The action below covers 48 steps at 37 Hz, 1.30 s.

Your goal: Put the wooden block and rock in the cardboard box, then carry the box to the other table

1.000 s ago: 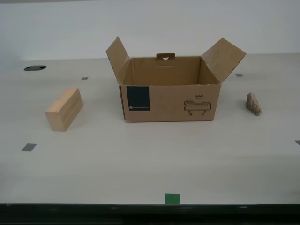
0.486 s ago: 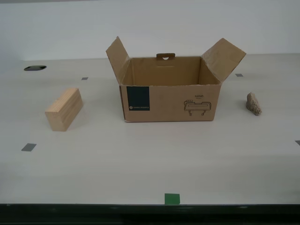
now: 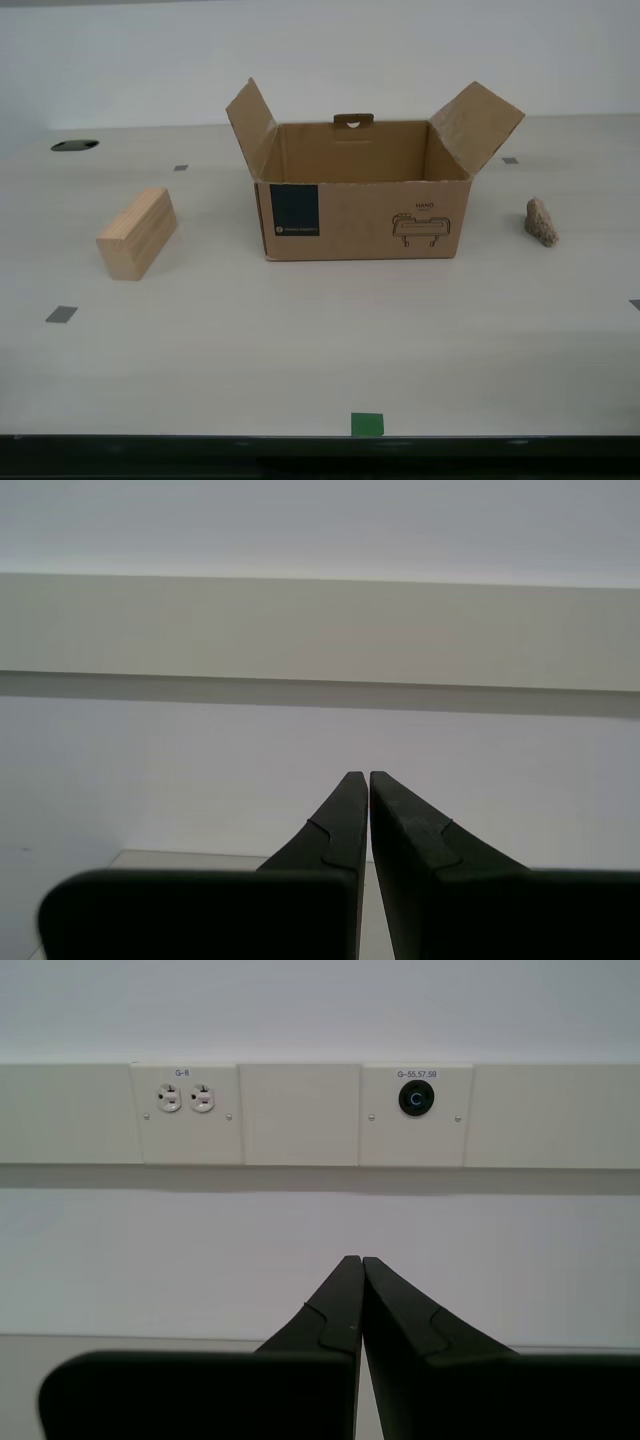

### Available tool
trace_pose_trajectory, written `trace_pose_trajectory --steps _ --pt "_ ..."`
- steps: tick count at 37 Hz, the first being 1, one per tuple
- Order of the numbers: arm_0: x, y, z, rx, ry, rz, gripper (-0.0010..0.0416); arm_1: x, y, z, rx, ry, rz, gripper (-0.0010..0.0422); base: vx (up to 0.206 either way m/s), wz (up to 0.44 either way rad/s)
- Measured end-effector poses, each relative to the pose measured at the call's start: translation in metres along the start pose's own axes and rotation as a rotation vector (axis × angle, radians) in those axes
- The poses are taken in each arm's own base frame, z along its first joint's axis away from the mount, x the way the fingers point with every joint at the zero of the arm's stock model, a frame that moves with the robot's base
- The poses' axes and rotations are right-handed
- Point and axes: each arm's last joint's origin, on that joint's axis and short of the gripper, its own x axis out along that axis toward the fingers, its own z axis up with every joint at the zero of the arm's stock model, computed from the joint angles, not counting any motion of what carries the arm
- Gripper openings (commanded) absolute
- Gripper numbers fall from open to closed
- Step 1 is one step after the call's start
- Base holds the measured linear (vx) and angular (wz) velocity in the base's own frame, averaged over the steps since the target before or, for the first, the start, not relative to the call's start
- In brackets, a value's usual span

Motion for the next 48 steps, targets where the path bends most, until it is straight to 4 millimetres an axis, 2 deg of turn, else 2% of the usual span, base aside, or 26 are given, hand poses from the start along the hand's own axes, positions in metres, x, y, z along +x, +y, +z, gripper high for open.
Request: trace_pose_trajectory --steps 7,21,29,38,48 --pt "0.002 0.0 0.008 0.0 -0.007 -0.001 0.0 0.0 0.0 0.0 0.0 0.0 0.0 0.0 0.0 0.0" --pt "0.008 0.0 0.036 0.001 0.156 -0.001 0.0 0.0 -0.002 -0.001 -0.063 0.018 -0.063 0.0 0.0 0.0" --pt "0.007 0.0 0.057 0.002 0.235 0.0 0.0 0.003 -0.002 -0.003 -0.092 0.203 -0.054 0.0 0.0 0.0" --pt "0.002 0.0 0.072 0.003 0.338 -0.002 0.0 0.006 -0.002 0.02 -0.094 0.416 -0.043 0.0 0.0 0.0" --pt "-0.011 0.0 0.087 0.006 0.503 -0.002 0.0 -0.001 -0.002 0.048 -0.096 0.589 -0.033 0.0 0.0 0.0"
